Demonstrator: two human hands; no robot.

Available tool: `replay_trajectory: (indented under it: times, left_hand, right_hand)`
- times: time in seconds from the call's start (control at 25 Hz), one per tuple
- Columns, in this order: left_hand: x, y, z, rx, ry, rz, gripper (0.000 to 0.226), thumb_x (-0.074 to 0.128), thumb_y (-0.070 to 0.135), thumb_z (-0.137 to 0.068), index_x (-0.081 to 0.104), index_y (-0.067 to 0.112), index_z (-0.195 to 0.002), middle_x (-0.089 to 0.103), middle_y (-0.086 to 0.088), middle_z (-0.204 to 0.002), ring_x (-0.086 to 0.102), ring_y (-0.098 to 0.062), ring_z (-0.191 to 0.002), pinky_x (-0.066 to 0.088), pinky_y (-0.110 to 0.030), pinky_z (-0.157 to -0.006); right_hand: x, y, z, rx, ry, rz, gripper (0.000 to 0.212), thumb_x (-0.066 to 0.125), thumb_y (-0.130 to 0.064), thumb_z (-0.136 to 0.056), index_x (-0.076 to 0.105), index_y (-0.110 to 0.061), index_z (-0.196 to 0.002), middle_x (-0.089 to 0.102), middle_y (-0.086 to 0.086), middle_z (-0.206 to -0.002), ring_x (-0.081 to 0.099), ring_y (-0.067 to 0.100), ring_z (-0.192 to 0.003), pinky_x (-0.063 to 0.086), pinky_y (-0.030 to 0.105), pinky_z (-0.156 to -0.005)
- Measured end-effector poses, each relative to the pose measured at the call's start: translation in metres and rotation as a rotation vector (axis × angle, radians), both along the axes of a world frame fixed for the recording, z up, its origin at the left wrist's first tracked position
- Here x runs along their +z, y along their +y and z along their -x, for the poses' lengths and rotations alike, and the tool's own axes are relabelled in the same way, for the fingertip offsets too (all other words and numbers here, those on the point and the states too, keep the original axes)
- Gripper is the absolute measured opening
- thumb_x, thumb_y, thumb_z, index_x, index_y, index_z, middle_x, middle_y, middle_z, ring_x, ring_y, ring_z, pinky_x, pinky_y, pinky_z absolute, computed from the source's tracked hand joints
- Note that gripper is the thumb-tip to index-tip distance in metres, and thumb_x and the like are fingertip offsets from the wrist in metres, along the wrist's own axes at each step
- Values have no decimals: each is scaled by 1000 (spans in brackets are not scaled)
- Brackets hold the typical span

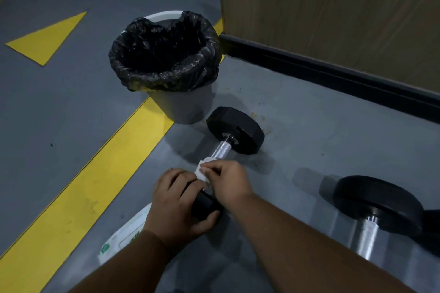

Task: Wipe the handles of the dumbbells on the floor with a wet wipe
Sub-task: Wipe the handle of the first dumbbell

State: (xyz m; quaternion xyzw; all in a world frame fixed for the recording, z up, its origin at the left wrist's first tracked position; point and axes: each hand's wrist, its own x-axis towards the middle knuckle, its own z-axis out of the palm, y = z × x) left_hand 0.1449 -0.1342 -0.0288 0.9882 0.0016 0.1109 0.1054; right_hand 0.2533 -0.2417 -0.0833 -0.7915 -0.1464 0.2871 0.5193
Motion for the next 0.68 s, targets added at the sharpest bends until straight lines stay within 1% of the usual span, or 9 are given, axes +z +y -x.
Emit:
replay_trajectory:
  times: [0.08,0.16,0.24,0.32,0.4,0.48,0.52,0.6,0.68]
  left_hand:
    - [-4,0,-4,7,-68,26,48,74,52,-66,71,11,-90,64,-5,-93,57,-32,-91,42,-42,-88]
    - [-9,0,-1,6,-97,31,48,73,51,-68,72,10,-93,64,-6,-94,56,-33,-91,42,-43,-86]
    - [-9,-1,1,2,-123,33,46,72,50,-70,71,10,-92,64,-6,-95,56,-33,-92,41,-44,-85]
    - [-10,0,0,9,-136,26,45,71,51,-71,71,10,-91,64,-6,-94,56,-33,-92,41,-45,-85]
    - [-12,1,0,14,-137,21,43,71,50,-71,70,11,-88,63,-6,-93,56,-33,-92,41,-45,-85]
    - [-12,1,0,22,-135,16,42,71,50,-71,69,11,-87,64,-6,-94,56,-33,-92,41,-44,-86]
    - [-12,0,0,26,-134,14,42,71,49,-71,70,11,-87,64,-6,-94,56,-33,-93,41,-43,-87]
    - [-11,-1,0,31,-134,14,42,71,49,-71,70,11,-88,64,-6,-94,56,-33,-93,40,-42,-87]
    - [-10,0,-1,28,-139,15,44,71,50,-71,71,11,-91,64,-6,-95,56,-32,-94,41,-43,-88]
  right_hand:
    - [-1,-1,-24,-13,-71,35,15,68,-23,-93,80,-24,-102,77,-6,-105,70,9,-98,52,25,-94]
    - [2,-3,-45,-164,-104,39,14,67,-23,-94,80,-23,-100,77,-8,-98,70,9,-93,53,25,-91]
    - [0,-6,-43,-283,-51,-13,14,67,-23,-95,80,-23,-102,77,-9,-98,69,7,-93,53,27,-94]
    - [-7,-4,-24,-247,50,-106,14,70,-21,-93,80,-25,-102,77,-9,-101,70,4,-96,54,32,-98]
    - [-14,-6,1,-130,125,-169,15,73,-19,-91,80,-32,-95,77,-11,-101,71,1,-97,55,35,-99]
    - [-16,-7,9,-61,142,-189,20,75,-19,-90,80,-38,-89,77,-13,-103,70,0,-100,54,33,-100]
    - [-16,-6,5,-53,124,-185,19,75,-20,-89,80,-38,-91,76,-14,-105,69,-1,-101,53,30,-101]
    - [-12,-3,-11,-97,75,-157,15,73,-18,-91,80,-29,-98,76,-14,-105,69,-2,-98,52,25,-99]
    - [-7,-1,-30,-247,86,-160,11,72,-18,-92,81,-23,-98,78,-11,-98,71,1,-92,54,25,-95]
